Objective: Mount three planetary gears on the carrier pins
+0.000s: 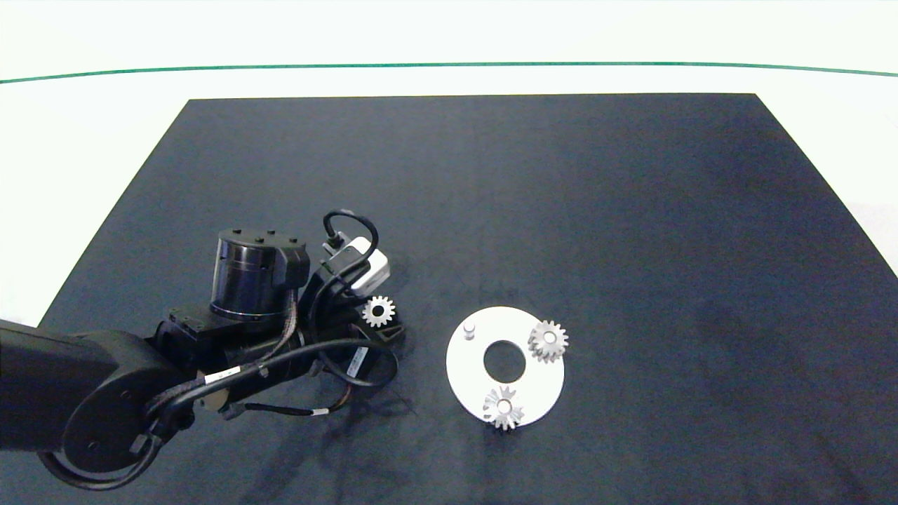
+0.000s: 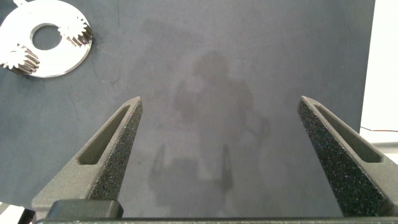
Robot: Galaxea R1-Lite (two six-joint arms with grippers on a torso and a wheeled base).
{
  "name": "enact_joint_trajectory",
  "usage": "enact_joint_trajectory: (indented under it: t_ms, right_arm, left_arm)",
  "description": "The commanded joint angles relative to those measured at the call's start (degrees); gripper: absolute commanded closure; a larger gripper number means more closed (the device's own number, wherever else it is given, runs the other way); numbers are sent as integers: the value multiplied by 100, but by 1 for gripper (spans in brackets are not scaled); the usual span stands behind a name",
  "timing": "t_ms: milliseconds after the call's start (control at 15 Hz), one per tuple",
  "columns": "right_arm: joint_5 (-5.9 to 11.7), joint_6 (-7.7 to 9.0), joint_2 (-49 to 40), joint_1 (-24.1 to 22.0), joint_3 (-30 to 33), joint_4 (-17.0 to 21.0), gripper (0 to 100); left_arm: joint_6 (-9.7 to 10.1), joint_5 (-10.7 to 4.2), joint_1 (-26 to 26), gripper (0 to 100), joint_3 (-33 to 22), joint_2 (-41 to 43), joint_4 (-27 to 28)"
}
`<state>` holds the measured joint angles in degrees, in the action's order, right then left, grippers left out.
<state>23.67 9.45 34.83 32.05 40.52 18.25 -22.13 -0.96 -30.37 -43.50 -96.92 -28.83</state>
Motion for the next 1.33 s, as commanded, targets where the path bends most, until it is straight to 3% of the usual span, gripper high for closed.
enact_joint_trajectory:
  t_ms: [67,1333]
  right_arm:
    - [14,13,-2,3,0,12,0]
    - [14,13,-38,21,8,12,0]
  left_arm:
    - [-11,8,22,52,8,-20,-61]
    - [-2,17,-22,90,96,-12,-167]
